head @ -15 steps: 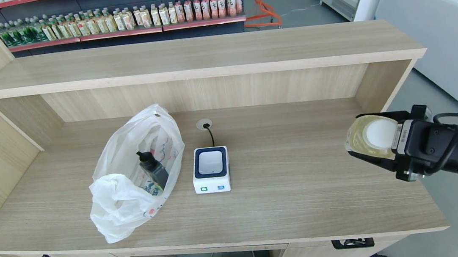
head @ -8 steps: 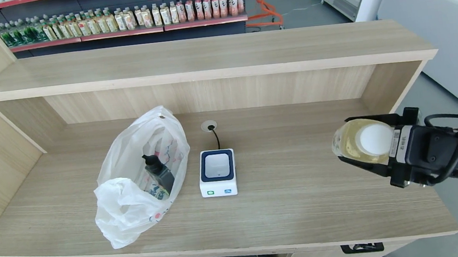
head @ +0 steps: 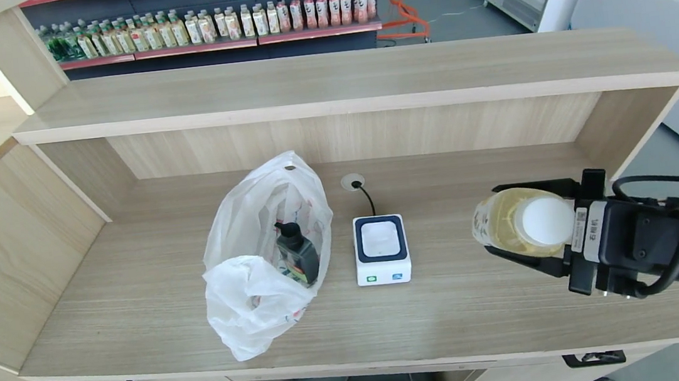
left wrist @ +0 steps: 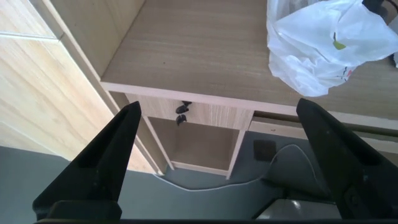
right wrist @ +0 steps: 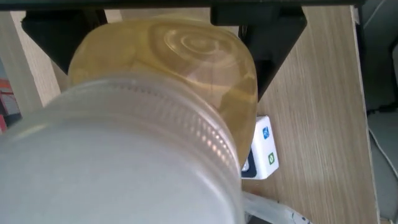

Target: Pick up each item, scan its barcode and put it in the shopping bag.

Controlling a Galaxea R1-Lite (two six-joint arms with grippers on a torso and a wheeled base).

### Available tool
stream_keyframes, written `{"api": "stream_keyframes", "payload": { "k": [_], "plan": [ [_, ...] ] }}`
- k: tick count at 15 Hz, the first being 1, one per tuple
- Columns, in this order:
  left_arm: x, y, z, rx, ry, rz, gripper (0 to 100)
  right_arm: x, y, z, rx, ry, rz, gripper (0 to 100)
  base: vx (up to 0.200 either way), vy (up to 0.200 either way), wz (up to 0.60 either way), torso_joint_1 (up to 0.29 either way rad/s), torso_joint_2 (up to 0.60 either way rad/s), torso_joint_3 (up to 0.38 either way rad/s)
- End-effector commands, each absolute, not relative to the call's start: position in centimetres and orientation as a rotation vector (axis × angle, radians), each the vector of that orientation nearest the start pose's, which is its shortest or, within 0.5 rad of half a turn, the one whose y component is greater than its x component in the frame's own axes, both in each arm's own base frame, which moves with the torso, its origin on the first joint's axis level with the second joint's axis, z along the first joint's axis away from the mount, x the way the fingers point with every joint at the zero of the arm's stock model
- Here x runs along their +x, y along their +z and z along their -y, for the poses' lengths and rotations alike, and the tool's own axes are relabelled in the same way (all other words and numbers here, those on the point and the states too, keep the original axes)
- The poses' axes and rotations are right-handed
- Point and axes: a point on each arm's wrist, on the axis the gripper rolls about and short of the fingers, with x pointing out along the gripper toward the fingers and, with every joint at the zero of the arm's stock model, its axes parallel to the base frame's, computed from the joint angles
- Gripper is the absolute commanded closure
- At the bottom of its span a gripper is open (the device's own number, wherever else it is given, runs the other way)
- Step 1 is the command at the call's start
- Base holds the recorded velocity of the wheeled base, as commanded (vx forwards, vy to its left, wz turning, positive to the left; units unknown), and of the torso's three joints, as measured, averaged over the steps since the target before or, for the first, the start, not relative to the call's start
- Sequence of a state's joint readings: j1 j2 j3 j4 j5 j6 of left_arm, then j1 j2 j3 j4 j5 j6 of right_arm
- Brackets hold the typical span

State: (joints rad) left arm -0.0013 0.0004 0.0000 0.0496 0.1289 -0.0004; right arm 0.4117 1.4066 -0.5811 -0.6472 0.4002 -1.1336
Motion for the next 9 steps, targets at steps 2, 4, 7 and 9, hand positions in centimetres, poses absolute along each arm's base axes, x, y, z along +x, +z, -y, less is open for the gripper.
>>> {"api": "stream_keyframes", "payload": {
  "k": [2,4,7,9],
  "plan": [
    [-2.3,7.0,-0.3,0.003,0.127,-0.051,0,20.8,19.6,-10.1,-1.063,0.846,0.283,100,0.000,0.100,0.00,0.001,0.00,0.001],
    [-2.3,7.0,-0.3,0.003,0.127,-0.051,0,21.4,19.2,-10.4,-1.060,0.855,0.293,100,0.000,0.000,0.00,0.000,0.00,0.000],
    [-2.3,7.0,-0.3,0.008,0.127,-0.051,0,22.4,18.8,-10.8,-1.051,0.875,0.312,100,0.133,0.000,0.00,0.003,0.00,0.002],
    [-2.3,7.0,-0.3,0.008,0.127,-0.051,0,22.7,18.3,-11.0,-1.040,0.916,0.311,100,0.200,0.000,0.00,-0.014,0.00,0.012]
  ]
}}
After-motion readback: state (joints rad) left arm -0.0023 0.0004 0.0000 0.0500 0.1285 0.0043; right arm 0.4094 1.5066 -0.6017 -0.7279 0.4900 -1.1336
